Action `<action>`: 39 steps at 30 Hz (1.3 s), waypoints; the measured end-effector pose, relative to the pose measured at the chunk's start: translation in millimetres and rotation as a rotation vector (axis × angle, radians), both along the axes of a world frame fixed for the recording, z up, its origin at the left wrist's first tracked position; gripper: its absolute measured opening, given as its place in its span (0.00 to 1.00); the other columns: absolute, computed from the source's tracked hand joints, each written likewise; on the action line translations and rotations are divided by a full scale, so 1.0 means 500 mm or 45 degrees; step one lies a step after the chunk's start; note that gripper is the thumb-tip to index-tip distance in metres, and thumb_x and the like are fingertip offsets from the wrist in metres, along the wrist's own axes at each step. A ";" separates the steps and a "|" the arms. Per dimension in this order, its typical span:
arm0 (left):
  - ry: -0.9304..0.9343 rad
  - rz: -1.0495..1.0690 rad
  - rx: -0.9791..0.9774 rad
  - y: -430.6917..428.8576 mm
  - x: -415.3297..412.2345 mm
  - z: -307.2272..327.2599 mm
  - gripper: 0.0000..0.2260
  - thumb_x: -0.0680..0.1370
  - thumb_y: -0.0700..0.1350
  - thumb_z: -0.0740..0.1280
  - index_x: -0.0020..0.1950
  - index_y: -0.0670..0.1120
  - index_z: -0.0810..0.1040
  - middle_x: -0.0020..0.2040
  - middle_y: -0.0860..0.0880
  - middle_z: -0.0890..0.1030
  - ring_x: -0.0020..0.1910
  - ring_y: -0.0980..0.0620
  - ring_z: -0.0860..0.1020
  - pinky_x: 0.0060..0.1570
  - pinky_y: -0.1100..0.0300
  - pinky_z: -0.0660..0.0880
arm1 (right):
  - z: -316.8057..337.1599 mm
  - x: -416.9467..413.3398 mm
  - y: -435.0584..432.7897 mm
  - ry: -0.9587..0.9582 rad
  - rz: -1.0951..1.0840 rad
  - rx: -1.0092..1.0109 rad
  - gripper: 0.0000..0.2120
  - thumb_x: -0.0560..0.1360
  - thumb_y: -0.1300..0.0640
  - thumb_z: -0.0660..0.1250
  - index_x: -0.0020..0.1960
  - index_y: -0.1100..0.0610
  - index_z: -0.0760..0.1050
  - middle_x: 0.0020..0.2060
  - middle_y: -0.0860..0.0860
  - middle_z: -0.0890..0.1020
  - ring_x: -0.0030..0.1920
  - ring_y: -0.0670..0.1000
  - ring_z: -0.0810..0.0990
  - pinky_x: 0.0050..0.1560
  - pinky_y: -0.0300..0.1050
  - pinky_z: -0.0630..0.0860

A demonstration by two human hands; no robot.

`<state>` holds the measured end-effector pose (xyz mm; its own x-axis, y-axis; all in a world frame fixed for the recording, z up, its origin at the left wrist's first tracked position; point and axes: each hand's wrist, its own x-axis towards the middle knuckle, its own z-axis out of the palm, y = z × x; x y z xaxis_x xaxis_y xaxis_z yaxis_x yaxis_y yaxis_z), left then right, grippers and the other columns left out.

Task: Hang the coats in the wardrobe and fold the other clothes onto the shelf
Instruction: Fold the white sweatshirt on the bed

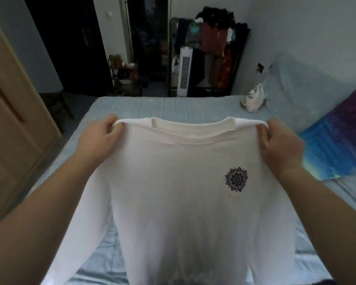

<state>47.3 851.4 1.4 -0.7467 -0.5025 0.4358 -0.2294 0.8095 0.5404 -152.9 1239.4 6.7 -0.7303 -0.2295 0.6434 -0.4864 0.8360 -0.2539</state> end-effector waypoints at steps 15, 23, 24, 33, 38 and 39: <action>-0.655 0.335 -0.155 -0.266 -0.729 -0.758 0.10 0.78 0.49 0.59 0.40 0.45 0.70 0.36 0.41 0.75 0.43 0.36 0.76 0.43 0.47 0.71 | -0.792 -0.722 -0.396 -0.521 -0.002 0.346 0.16 0.81 0.48 0.52 0.46 0.59 0.69 0.41 0.61 0.77 0.43 0.64 0.76 0.43 0.55 0.70; -0.844 0.338 -0.140 -0.375 -0.964 -1.202 0.14 0.76 0.53 0.56 0.50 0.44 0.73 0.47 0.39 0.78 0.50 0.36 0.75 0.52 0.44 0.69 | -1.215 -0.953 -0.496 -0.577 -0.046 0.585 0.19 0.79 0.46 0.50 0.50 0.61 0.70 0.44 0.62 0.76 0.44 0.64 0.75 0.44 0.56 0.72; -0.803 0.371 -0.143 -0.381 -0.971 -1.235 0.14 0.75 0.53 0.57 0.50 0.44 0.73 0.47 0.39 0.78 0.49 0.36 0.75 0.52 0.45 0.69 | -1.246 -0.965 -0.494 -0.544 -0.067 0.559 0.17 0.79 0.47 0.53 0.50 0.60 0.70 0.44 0.62 0.76 0.44 0.64 0.75 0.44 0.56 0.71; -0.664 0.396 -0.163 -0.392 -0.974 -1.263 0.12 0.75 0.50 0.63 0.51 0.43 0.74 0.47 0.38 0.78 0.49 0.35 0.75 0.51 0.45 0.70 | -1.273 -0.982 -0.494 -0.487 -0.027 0.477 0.14 0.77 0.49 0.59 0.51 0.61 0.72 0.47 0.63 0.75 0.47 0.65 0.73 0.47 0.57 0.69; -0.882 0.356 -0.311 -0.393 -0.980 -1.254 0.16 0.75 0.52 0.57 0.55 0.43 0.73 0.52 0.37 0.77 0.53 0.35 0.75 0.53 0.43 0.70 | -1.251 -0.974 -0.501 -0.515 -0.036 0.581 0.18 0.77 0.48 0.53 0.53 0.61 0.72 0.48 0.64 0.76 0.47 0.65 0.74 0.48 0.57 0.71; -0.949 0.346 -0.354 -0.388 -0.979 -1.237 0.17 0.76 0.52 0.57 0.56 0.42 0.73 0.54 0.36 0.77 0.54 0.35 0.74 0.54 0.43 0.70 | -1.236 -0.966 -0.500 -0.548 -0.058 0.619 0.19 0.78 0.47 0.53 0.55 0.61 0.71 0.50 0.64 0.77 0.49 0.64 0.75 0.50 0.57 0.71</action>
<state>-442.3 657.6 -617.2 -0.7565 -0.6539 0.0109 -0.6537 0.7556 -0.0407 -636.1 989.6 -611.1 -0.9155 -0.3836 0.1216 -0.3870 0.9220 -0.0053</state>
